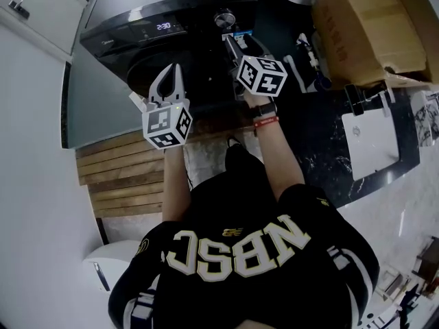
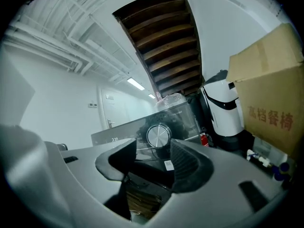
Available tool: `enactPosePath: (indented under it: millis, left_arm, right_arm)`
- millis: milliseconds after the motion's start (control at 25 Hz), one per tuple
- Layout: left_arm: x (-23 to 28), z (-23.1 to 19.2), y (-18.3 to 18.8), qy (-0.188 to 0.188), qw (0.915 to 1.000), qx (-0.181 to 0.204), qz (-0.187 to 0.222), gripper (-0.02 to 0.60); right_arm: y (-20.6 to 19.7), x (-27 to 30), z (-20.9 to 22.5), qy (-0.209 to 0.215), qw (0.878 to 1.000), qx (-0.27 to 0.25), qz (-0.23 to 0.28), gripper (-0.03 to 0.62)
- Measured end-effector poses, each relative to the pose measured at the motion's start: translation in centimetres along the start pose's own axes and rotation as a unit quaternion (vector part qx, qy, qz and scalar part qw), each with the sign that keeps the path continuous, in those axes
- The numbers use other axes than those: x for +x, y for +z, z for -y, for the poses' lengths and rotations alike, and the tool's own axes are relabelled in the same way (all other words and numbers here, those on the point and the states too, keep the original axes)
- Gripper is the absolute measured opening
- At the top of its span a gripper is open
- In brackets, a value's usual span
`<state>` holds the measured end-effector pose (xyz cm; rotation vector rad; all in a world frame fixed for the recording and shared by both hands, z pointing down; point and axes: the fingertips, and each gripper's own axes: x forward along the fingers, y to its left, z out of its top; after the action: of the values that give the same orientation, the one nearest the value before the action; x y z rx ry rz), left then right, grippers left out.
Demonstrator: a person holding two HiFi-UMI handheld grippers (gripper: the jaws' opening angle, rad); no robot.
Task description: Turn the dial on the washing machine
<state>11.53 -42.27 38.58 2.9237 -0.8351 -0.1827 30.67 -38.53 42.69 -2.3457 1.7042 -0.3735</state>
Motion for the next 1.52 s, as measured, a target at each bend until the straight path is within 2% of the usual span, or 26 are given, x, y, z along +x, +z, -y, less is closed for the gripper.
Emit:
enactPosePath:
  millis: [200, 560, 760, 1000, 1520]
  left_arm:
    - [-0.9, -0.4, 0.2, 0.007, 1.0000, 0.004, 0.001, 0.014]
    - [-2.6, 0.6, 0.2, 0.004, 0.9998, 0.021, 0.005, 0.014]
    - [-4.0, 2.0, 0.5, -0.004, 0.9991, 0.039, 0.014, 0.014]
    - [-5.4, 3.1, 0.3, -0.013, 0.9982, 0.056, 0.012, 0.014]
    - [-7.9, 5.1, -0.1, -0.022, 0.9974, 0.069, -0.002, 0.014]
  right_arm:
    - [-0.5, -0.6, -0.7, 0.001, 1.000, -0.010, -0.009, 0.212]
    - [-1.0, -5.0, -2.2, 0.000, 0.995, -0.099, -0.002, 0.066]
    - [-1.9, -8.0, -3.4, 0.009, 0.993, -0.116, 0.010, 0.009]
    - [-2.5, -10.9, -4.1, 0.011, 0.993, -0.121, 0.015, 0.008]
    - [-2.1, -14.9, -4.4, 0.007, 0.991, -0.130, 0.019, 0.008]
